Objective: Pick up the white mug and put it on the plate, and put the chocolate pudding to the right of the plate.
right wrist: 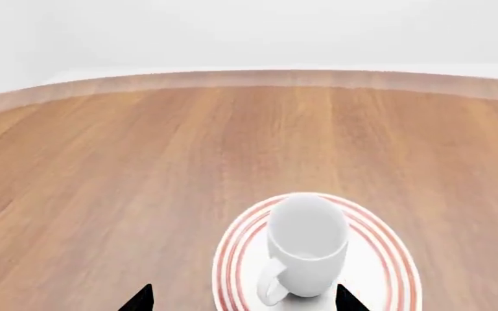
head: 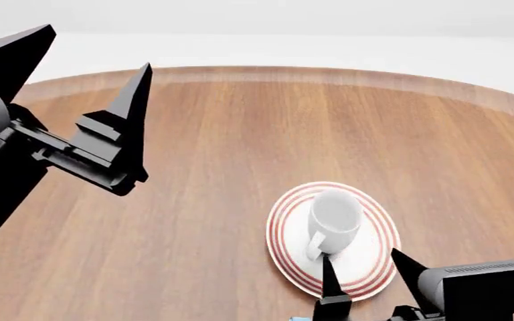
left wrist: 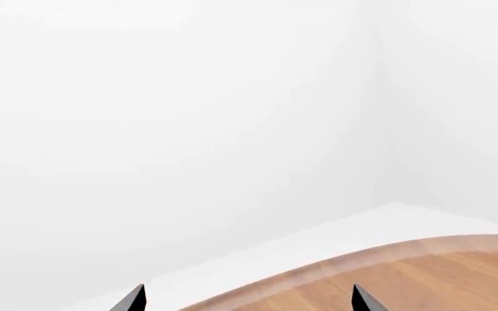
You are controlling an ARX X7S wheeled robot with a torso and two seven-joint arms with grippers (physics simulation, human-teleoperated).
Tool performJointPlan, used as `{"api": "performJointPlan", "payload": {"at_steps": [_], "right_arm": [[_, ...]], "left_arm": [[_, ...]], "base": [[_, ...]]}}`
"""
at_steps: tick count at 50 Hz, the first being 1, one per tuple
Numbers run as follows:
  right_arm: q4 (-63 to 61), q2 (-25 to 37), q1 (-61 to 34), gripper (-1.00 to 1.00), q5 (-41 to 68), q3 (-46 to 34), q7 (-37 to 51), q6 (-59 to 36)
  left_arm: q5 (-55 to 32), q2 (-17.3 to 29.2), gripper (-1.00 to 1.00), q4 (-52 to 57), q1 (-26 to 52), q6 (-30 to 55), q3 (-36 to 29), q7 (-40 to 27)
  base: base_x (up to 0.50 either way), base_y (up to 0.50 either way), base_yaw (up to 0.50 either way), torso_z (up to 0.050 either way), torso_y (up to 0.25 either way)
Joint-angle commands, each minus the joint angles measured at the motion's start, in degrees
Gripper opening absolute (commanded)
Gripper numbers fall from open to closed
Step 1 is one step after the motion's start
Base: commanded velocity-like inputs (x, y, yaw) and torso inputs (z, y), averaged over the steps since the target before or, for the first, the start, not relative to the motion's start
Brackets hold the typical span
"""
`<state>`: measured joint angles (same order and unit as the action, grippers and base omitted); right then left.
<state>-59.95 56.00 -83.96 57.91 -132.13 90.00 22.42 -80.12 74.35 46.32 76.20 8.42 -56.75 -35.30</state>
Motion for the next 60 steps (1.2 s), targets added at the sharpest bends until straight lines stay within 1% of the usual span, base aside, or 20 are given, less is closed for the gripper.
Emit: {"api": "performJointPlan", "payload": {"at_steps": [1, 7, 11, 15, 22, 25, 26, 29, 39, 44, 49, 54, 60], "right_arm": [[-0.1, -4.8, -0.6, 1.00, 1.1, 0.5, 0.0, 2.6], [-0.1, -5.9, 0.4, 1.00, 2.2, 1.9, 0.0, 3.1], [-0.1, -7.1, 2.9, 1.00, 3.3, 5.2, 0.0, 1.3], [-0.1, -7.9, 3.6, 1.00, 4.1, 6.7, 0.0, 0.4], [-0.1, -8.1, 3.5, 1.00, 5.7, 7.6, 0.0, 0.6], [-0.1, -8.2, 5.9, 1.00, 7.0, 9.4, 0.0, 0.1], [-0.1, -7.9, 6.5, 1.00, 8.9, 10.2, 0.0, 0.3], [-0.1, -7.1, 8.7, 1.00, 11.8, 13.8, 0.0, -0.5], [0.0, -8.2, 15.1, 1.00, 17.1, 22.8, 0.0, -4.5], [0.0, -9.3, 19.8, 1.00, 19.2, 29.4, 0.0, -8.5], [0.0, -10.9, 27.8, 1.00, 20.6, 37.8, 0.0, -13.7], [0.0, -10.9, 31.7, 1.00, 22.3, 43.5, 0.0, -17.0], [0.0, -11.7, 37.9, 1.00, 24.9, 52.3, 0.0, -21.9]], "left_arm": [[0.8, -0.6, 1.00, -0.2, -0.1, -0.6, 1.5, 1.1], [0.8, -1.0, 1.00, -0.1, -0.2, -0.5, 1.5, 1.0], [0.8, -1.2, 1.00, 0.0, 0.0, -0.2, 1.6, 1.0], [0.7, -1.3, 1.00, -0.2, -0.1, -0.4, 1.7, 1.0], [0.7, -1.4, 1.00, -0.1, -0.3, -0.5, 1.8, 0.9], [0.6, -1.6, 1.00, -0.3, -0.2, -0.3, 1.8, 0.9], [0.8, -1.7, 1.00, -0.4, -0.3, -0.3, 1.7, 0.9], [0.9, -1.9, 1.00, -0.5, -0.6, -0.4, 1.6, 1.0], [0.9, -2.6, 1.00, -1.1, -1.0, -0.5, 1.5, 1.1], [1.0, -2.6, 1.00, -1.2, -1.2, -0.7, 1.5, 1.1], [1.0, -2.4, 1.00, -1.1, -1.4, -0.9, 1.6, 1.1], [1.1, -2.5, 1.00, -1.2, -1.8, -1.0, 1.5, 1.1], [1.2, -2.5, 1.00, -1.3, -2.2, -1.3, 1.5, 1.1]], "base": [[0.00, 0.00, 0.00, 0.000, 0.000], [0.00, 0.00, 0.00, 0.000, 0.000], [0.00, 0.00, 0.00, 0.000, 0.000], [0.00, 0.00, 0.00, 0.000, 0.000], [0.00, 0.00, 0.00, 0.000, 0.000], [0.00, 0.00, 0.00, 0.000, 0.000], [0.00, 0.00, 0.00, 0.000, 0.000], [0.00, 0.00, 0.00, 0.000, 0.000], [0.00, 0.00, 0.00, 0.000, 0.000], [0.00, 0.00, 0.00, 0.000, 0.000], [0.00, 0.00, 0.00, 0.000, 0.000], [0.00, 0.00, 0.00, 0.000, 0.000], [0.00, 0.00, 0.00, 0.000, 0.000]]}}
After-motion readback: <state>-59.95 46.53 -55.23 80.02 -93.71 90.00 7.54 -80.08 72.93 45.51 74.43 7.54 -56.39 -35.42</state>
